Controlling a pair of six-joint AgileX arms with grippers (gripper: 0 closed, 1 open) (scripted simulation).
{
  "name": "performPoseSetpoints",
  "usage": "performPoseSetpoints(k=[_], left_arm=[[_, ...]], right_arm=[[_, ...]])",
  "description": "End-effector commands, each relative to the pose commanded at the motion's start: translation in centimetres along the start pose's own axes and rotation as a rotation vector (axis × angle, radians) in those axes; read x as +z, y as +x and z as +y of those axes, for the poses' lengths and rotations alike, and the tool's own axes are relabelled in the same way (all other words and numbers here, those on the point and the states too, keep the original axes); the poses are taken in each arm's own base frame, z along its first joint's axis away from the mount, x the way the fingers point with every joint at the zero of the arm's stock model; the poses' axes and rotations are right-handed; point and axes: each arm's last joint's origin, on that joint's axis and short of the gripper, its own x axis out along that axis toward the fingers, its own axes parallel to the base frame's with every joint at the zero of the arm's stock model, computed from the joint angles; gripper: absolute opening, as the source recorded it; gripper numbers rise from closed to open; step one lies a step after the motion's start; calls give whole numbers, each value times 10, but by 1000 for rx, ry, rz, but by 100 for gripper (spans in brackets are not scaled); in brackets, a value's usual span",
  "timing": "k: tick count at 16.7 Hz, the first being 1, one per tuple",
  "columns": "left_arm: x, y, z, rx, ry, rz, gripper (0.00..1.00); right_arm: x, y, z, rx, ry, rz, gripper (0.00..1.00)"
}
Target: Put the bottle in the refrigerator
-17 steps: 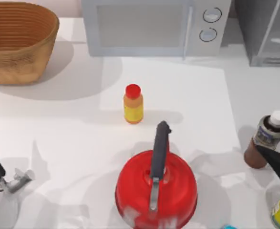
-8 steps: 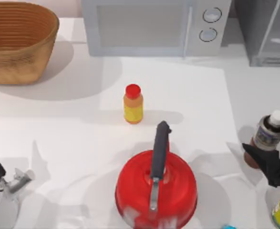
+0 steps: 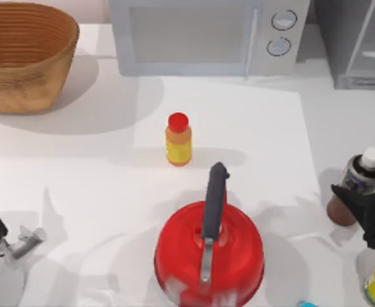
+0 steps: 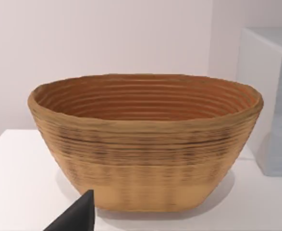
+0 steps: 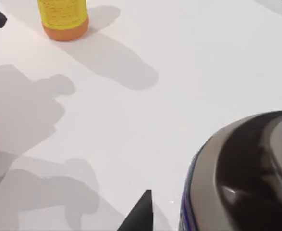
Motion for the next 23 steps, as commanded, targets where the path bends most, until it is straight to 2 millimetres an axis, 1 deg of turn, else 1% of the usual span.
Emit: performPoseSetpoints(k=[6, 7, 16, 18, 20, 23], left_arm=[[0, 0, 0, 0, 0, 0, 100], [0, 0, 0, 0, 0, 0, 100], [0, 0, 0, 0, 0, 0, 100], [0, 0, 0, 0, 0, 0, 100], [0, 0, 0, 0, 0, 0, 100], [0, 0, 0, 0, 0, 0, 100]], right_arm=[[0, 0, 0, 0, 0, 0, 3], [0, 0, 0, 0, 0, 0, 1], [0, 0, -1, -1, 2, 0, 1], [2, -3, -7, -3, 0, -3, 1], [5, -10, -20, -1, 1, -4, 1], [8, -27, -41, 10, 18, 5, 1]])
